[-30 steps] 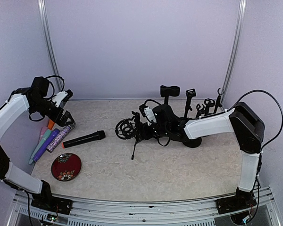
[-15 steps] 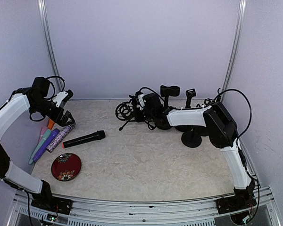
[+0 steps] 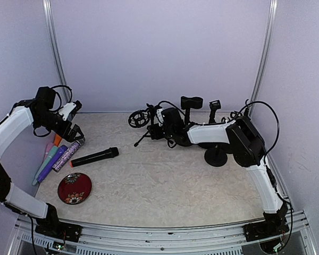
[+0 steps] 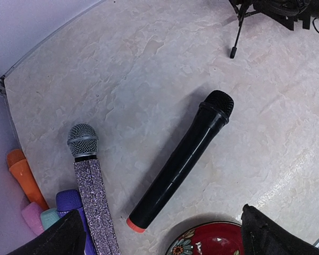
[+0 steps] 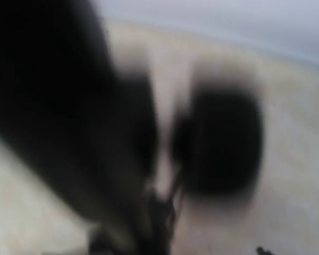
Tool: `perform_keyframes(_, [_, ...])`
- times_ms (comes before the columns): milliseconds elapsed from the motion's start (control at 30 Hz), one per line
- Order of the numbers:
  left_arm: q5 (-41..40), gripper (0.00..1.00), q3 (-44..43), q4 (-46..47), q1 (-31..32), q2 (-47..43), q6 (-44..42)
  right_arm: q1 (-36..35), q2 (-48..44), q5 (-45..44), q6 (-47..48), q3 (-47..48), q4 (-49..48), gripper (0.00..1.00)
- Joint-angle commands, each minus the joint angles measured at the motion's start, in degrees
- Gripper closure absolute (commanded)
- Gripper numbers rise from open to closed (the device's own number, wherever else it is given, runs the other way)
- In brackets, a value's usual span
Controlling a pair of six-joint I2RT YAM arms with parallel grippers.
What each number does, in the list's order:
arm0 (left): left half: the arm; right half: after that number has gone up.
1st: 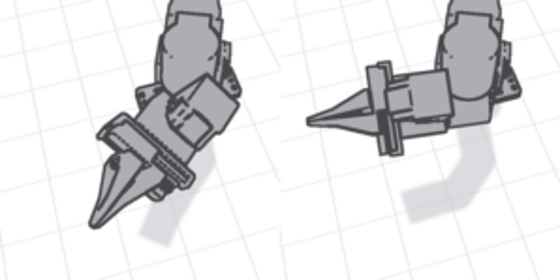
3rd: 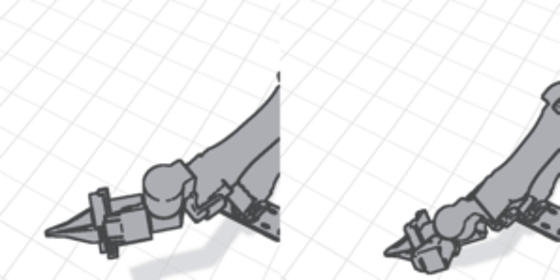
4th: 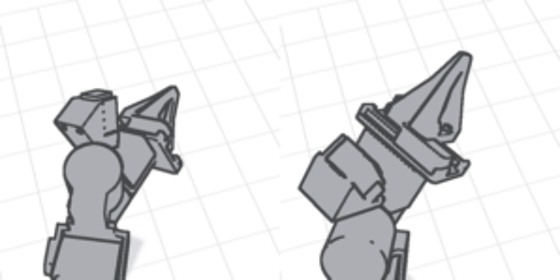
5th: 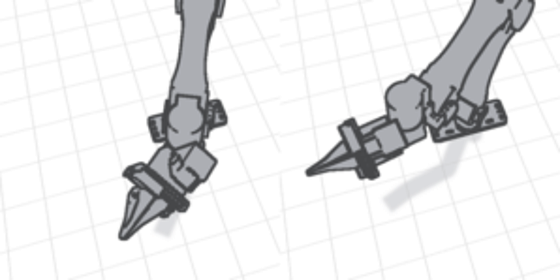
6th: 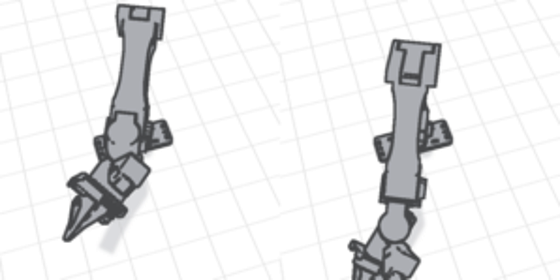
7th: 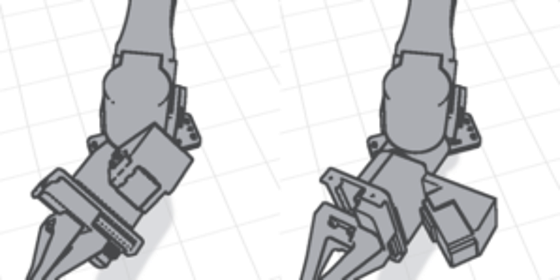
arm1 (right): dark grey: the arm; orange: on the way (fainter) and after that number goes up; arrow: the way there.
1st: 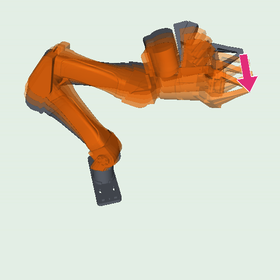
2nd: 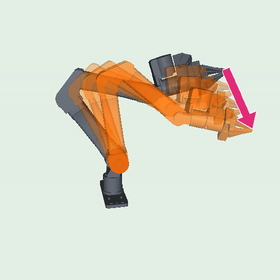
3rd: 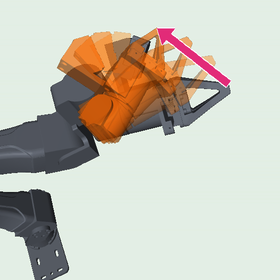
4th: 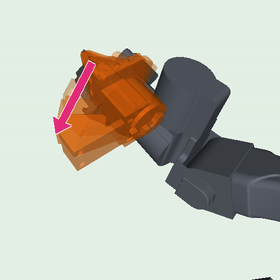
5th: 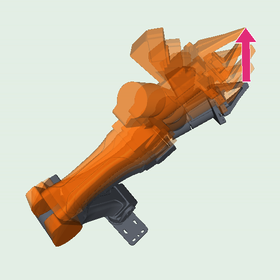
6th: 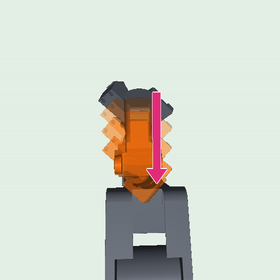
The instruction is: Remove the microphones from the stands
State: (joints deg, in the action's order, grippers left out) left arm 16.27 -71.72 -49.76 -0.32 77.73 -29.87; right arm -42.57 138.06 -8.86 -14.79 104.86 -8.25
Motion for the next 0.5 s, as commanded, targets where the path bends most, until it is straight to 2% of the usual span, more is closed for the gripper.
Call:
perform_keyframes(0, [-0.3,0.01,0.8,1.7,-0.3,-1.1,1.1,0.5,-5.9,-0.3,-0.1,-6.3,-0.7,0.15])
perform_keyframes(167, [-1.5,0.01,-0.7,4.9,-2.9,-3.4,5.1,0.5,-15.0,-1.5,-1.1,-17.0,-2.1,0.01])
perform_keyframes(300, [-1.0,0.01,0.5,9.6,-5.9,-7.8,6.0,0.0,-25.5,-2.2,-2.4,-30.7,-7.0,0.0])
perform_keyframes(467, [-2.8,0.01,3.3,14.5,-6.5,-10.0,8.5,-2.7,-39.6,-5.9,-0.2,-41.1,-7.0,0.0])
